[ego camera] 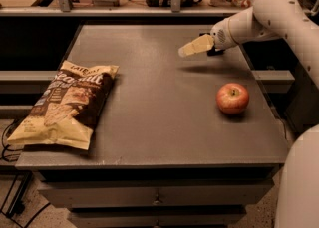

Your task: Move rxbar chocolate near brown chip bag

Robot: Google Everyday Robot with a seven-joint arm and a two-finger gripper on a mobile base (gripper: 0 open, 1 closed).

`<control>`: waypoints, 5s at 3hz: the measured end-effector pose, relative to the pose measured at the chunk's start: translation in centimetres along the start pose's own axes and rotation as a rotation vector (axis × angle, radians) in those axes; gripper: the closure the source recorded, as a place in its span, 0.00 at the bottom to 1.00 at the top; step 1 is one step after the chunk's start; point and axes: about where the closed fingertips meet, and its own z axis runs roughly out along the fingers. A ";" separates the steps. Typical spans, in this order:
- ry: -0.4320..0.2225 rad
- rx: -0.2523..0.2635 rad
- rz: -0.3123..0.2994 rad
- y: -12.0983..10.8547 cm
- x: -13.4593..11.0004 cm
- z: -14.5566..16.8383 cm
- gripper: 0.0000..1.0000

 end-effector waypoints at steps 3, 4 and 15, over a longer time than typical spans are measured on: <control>-0.075 0.164 0.042 -5.2 0.2 0.2 0.00; -0.062 0.147 0.080 -5.5 1.1 1.6 0.18; -0.052 0.146 0.084 -5.5 0.4 1.3 1.00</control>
Offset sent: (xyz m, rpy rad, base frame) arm 0.0390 -0.0585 0.0113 -0.0465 -0.1622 -0.2171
